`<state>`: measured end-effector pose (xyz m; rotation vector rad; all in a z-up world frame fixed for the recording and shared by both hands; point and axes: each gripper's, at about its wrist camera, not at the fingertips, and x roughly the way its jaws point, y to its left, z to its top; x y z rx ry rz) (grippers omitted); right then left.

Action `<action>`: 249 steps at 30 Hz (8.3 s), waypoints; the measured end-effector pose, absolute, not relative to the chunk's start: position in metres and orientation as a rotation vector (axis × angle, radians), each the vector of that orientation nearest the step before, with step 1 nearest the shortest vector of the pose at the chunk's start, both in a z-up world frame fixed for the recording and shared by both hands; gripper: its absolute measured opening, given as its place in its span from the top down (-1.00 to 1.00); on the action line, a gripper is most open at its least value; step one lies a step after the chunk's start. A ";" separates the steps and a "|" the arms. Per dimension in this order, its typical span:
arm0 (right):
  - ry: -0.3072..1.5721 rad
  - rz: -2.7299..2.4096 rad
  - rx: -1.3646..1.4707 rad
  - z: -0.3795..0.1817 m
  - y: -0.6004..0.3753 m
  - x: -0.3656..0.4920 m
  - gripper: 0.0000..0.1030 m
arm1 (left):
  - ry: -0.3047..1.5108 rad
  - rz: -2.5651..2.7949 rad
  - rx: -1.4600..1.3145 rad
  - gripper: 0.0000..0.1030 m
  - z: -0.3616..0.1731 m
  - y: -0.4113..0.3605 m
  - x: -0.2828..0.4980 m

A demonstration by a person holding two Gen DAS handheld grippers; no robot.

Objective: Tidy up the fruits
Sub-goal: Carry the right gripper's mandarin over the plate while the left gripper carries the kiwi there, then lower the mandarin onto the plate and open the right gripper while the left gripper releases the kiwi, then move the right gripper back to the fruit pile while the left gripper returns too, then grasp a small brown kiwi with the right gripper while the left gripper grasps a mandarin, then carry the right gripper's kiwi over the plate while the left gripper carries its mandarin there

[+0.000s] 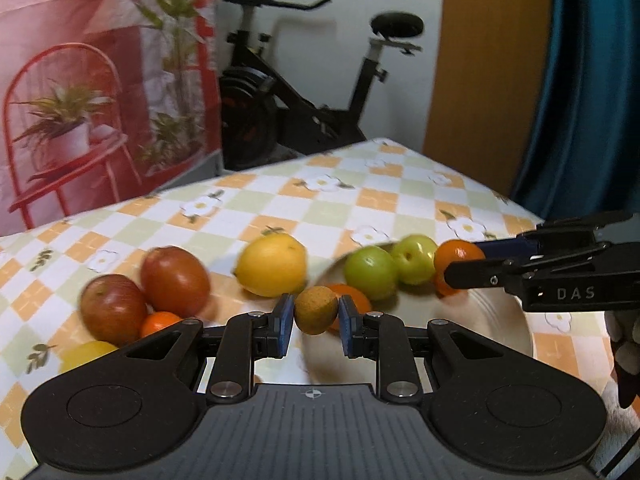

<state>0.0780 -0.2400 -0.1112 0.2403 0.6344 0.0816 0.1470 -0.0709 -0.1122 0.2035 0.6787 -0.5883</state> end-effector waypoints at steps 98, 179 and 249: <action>0.716 0.401 0.048 -0.116 -0.123 0.152 0.28 | 0.698 -0.146 -0.093 -0.06 -0.106 0.069 0.141; 0.598 0.175 0.335 -0.126 -0.239 0.085 0.50 | 0.834 -0.114 0.116 0.25 -0.128 -0.026 0.204; 0.649 0.088 0.319 -0.133 -0.259 0.049 0.50 | 0.886 -0.613 0.183 0.21 -0.138 -0.086 0.132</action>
